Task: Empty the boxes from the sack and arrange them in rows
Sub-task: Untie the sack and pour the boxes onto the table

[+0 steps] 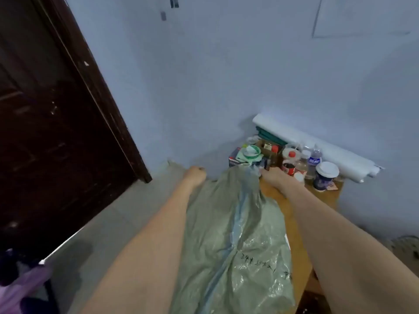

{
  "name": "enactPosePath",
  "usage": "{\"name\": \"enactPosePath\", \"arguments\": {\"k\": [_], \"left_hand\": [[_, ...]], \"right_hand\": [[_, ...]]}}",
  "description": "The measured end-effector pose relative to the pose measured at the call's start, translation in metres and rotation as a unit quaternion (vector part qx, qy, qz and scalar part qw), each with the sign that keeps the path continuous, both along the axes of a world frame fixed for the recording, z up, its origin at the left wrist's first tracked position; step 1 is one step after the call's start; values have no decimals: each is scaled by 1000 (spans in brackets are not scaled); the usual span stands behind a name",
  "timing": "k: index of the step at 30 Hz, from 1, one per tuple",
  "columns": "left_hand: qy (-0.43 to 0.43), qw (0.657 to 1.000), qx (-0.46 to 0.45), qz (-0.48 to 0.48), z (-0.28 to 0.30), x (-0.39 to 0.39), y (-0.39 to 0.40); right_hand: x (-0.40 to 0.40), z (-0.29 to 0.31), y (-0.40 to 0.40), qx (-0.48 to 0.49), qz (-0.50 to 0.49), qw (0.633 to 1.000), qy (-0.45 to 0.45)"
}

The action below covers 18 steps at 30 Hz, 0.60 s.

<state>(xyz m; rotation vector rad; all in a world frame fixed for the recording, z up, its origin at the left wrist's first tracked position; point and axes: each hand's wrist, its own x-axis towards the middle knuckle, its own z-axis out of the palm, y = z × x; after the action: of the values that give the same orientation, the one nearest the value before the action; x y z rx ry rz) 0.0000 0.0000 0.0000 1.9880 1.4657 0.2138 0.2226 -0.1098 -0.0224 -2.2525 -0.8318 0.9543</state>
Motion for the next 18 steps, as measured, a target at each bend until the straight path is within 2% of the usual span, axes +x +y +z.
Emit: {"name": "enactPosePath", "arguments": {"k": [3,7,9,13,16,18], "left_hand": [[2,999,-48,-5,-33,2,8],[11,994,-111,12,-88,-8,23],[-8,989,-145,18,-119,-14,33],[-30,978,-208,14,-120,-18,17],[-39,956,-290,8,-128,-20,11],[-28,956,-293,7,-133,-23,8]], "right_hand": [[0,-29,-1,-8,-28,999,41],[-3,-66,-3,-84,-37,992,87],[-2,-79,-1,-81,-38,990,113],[2,-101,3,-96,-12,985,143],[1,-111,5,-84,-11,988,130],[-4,-112,4,-86,-13,990,111]]}}
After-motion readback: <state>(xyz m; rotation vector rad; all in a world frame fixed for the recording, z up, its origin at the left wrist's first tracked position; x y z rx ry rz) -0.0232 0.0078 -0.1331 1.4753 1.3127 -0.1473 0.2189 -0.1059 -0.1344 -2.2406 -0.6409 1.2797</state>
